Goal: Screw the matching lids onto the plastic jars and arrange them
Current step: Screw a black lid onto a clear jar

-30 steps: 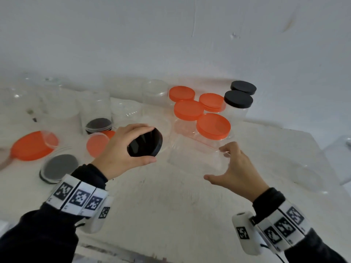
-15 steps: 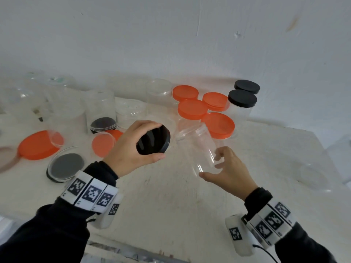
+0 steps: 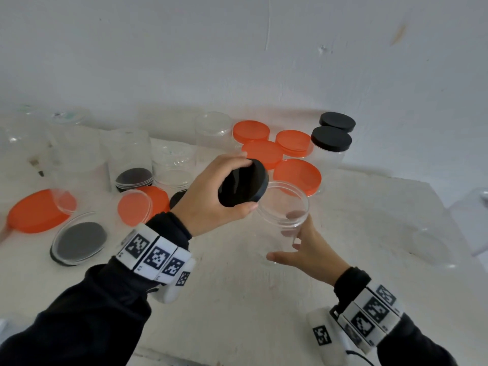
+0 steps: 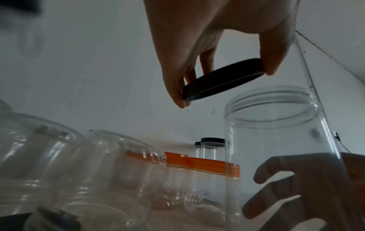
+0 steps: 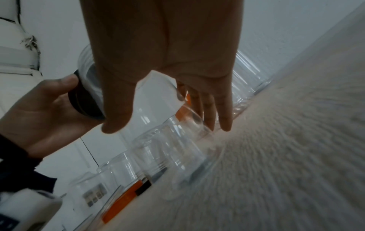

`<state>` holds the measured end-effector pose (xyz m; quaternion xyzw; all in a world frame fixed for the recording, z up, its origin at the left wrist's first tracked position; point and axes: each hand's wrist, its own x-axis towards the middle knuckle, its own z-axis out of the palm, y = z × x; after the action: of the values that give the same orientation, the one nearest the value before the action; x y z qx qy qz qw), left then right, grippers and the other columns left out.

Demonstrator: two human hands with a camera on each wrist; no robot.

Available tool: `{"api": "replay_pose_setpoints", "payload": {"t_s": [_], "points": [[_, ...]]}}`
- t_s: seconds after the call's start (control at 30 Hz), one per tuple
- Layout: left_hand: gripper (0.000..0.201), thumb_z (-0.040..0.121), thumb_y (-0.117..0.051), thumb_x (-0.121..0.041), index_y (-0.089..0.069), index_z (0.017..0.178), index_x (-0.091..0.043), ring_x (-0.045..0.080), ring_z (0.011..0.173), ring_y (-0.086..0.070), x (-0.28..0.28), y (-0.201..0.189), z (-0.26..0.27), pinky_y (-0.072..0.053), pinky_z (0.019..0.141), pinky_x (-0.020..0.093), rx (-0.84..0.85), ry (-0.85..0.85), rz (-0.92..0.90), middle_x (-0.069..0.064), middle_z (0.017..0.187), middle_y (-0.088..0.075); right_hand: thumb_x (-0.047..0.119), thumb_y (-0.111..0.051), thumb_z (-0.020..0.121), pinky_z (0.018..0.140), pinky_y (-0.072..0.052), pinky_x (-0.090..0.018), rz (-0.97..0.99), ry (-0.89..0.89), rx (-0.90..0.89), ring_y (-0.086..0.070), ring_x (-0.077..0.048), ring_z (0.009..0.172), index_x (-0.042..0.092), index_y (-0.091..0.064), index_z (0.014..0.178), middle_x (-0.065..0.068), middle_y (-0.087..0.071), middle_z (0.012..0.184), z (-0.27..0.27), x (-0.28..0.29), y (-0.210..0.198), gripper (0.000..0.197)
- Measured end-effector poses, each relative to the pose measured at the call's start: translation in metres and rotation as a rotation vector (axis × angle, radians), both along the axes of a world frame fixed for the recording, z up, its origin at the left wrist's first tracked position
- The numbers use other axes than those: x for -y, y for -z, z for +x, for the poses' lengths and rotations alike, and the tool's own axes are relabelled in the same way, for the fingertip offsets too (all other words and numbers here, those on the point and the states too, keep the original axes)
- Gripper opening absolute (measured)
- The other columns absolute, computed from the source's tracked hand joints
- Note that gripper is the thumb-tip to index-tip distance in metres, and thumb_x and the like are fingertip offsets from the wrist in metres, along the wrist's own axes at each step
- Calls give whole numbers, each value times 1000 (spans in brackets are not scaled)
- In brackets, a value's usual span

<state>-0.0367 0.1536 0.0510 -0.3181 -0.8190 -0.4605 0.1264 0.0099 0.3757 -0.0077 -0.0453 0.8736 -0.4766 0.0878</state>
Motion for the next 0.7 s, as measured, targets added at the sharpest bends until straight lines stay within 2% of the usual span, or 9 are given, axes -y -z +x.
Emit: {"api": "replay_pose_setpoints", "payload": {"t_s": [0.1,0.17,0.27,0.37,0.6,0.7], "points": [[65,72,-62,-42,-49,128,-14,4,127,-38,-14,2,-3,-33,104,18,-13,70,-50,-2,136,-43,47,-79,55,96,-44,-27,-52,30,3,-44,-12,119,21,-29,131,7,-42,130,0,0,0,95],[64,73,-62,-42,-50,128,-12,5,126,-39,-23,3,-4,-32,103,16,-29,113,-65,-1,135,-44,41,-82,58,94,-45,-25,-75,48,-26,-45,-12,118,21,-35,131,6,-43,129,-1,1,1,89],[65,72,-63,-47,-53,126,-13,9,125,-41,-34,4,-5,-33,104,22,-41,136,-98,-2,134,-46,35,-84,60,94,-48,-28,-99,33,-48,-46,-11,118,23,-41,130,6,-46,129,-3,1,3,83],[66,70,-62,-52,-55,125,-16,9,123,-40,-42,6,-6,-32,102,19,-64,151,-166,-4,132,-47,30,-85,61,89,-49,-23,-96,29,-48,-47,-9,115,25,-43,125,7,-48,125,-5,0,3,77],[66,70,-62,-52,-55,124,-15,12,121,-38,-43,7,-7,-30,101,16,-83,173,-188,-3,132,-47,28,-84,63,90,-48,-23,-95,10,-60,-45,-8,115,36,-35,120,8,-43,129,-4,1,2,75],[72,68,-64,-54,-50,128,-18,10,125,-35,-43,7,-6,-29,103,15,-56,180,-178,-5,135,-43,31,-84,62,97,-46,-30,-32,-67,-42,-42,-9,118,37,-26,126,8,-36,134,-5,-1,-5,87]]}}
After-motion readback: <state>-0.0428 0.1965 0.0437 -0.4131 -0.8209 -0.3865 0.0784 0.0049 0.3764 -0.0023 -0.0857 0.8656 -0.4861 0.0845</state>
